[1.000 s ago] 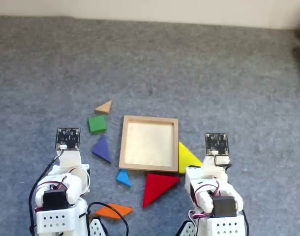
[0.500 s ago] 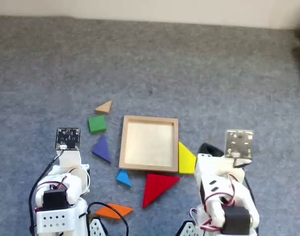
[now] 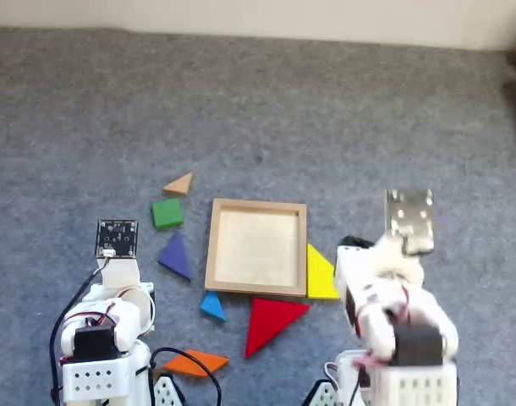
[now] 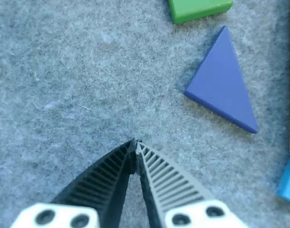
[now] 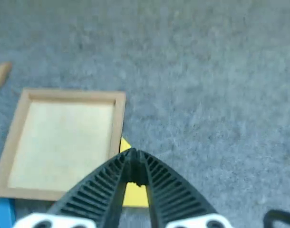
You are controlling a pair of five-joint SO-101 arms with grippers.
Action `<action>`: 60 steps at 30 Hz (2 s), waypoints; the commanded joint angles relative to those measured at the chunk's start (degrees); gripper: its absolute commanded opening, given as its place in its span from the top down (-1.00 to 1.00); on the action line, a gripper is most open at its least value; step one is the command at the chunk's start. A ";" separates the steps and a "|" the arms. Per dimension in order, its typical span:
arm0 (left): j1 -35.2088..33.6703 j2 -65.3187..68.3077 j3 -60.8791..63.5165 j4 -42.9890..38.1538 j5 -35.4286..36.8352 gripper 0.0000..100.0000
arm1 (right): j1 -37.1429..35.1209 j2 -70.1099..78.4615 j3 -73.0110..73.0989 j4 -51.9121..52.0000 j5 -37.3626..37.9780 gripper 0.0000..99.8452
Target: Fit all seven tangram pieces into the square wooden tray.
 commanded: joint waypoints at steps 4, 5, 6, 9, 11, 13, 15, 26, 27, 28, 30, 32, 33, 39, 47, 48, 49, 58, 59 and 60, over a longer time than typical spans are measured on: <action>-0.92 -2.86 1.10 0.35 -0.18 0.98 | -1.01 20.97 -6.02 0.40 -0.35 0.99; -0.92 -2.86 1.10 0.35 -0.18 0.98 | -0.84 23.08 -5.76 -0.13 0.18 0.98; -0.92 -2.86 1.10 0.35 -0.18 0.98 | -1.01 25.36 -5.93 -1.10 1.76 0.98; -0.92 -2.86 1.10 0.35 -0.18 0.98 | -2.86 30.29 -6.02 -6.02 13.10 0.98; -0.92 -2.86 1.10 0.35 -0.18 0.98 | -4.09 33.10 -6.02 -7.78 21.98 0.95; -0.92 -2.86 1.10 0.35 -0.18 0.98 | -5.14 36.00 -6.02 -7.16 25.05 0.81; -0.92 -2.86 1.10 0.35 -0.18 0.98 | -5.67 38.73 -6.11 -6.81 22.77 0.59; -0.92 -2.86 1.10 0.35 -0.18 0.98 | -17.98 49.19 -10.07 -6.99 17.58 0.37; -0.92 -2.86 1.10 0.35 -0.18 0.98 | -18.42 50.42 -10.07 -6.99 17.58 0.37; -0.92 -2.86 1.10 0.35 -0.18 0.98 | -18.51 51.74 -10.07 -7.34 17.67 0.37; -0.92 -2.86 1.10 0.35 -0.18 0.98 | -18.33 54.20 -10.07 -9.36 17.76 0.37; -0.92 -2.86 1.10 0.35 -0.18 0.98 | -18.33 56.75 -9.71 -11.56 17.85 0.37; -0.92 -2.86 1.10 0.35 -0.18 0.98 | -18.33 58.07 -9.71 -12.26 17.85 0.37; -0.92 -2.86 1.10 0.35 -0.18 0.98 | -16.66 62.29 -9.63 -12.26 21.36 0.37; -0.92 -2.86 1.10 0.35 -0.18 0.98 | -15.16 62.29 -9.98 -7.96 22.68 0.37; -0.92 -2.86 1.10 0.35 -0.18 0.98 | -15.16 62.29 -9.98 -6.90 22.68 0.37; -0.92 -2.86 1.10 0.35 -0.18 0.98 | -14.99 62.29 -9.98 -6.29 22.68 0.37; -0.92 -2.86 1.10 0.35 -0.18 0.98 | -14.73 62.29 -9.63 -5.67 26.55 0.37; -0.92 -2.86 1.10 0.35 -0.18 0.98 | -14.73 62.29 -9.63 -5.67 26.64 0.37; -0.92 -2.86 1.10 0.35 -0.18 0.98 | -14.73 62.37 -9.63 -5.67 26.73 0.37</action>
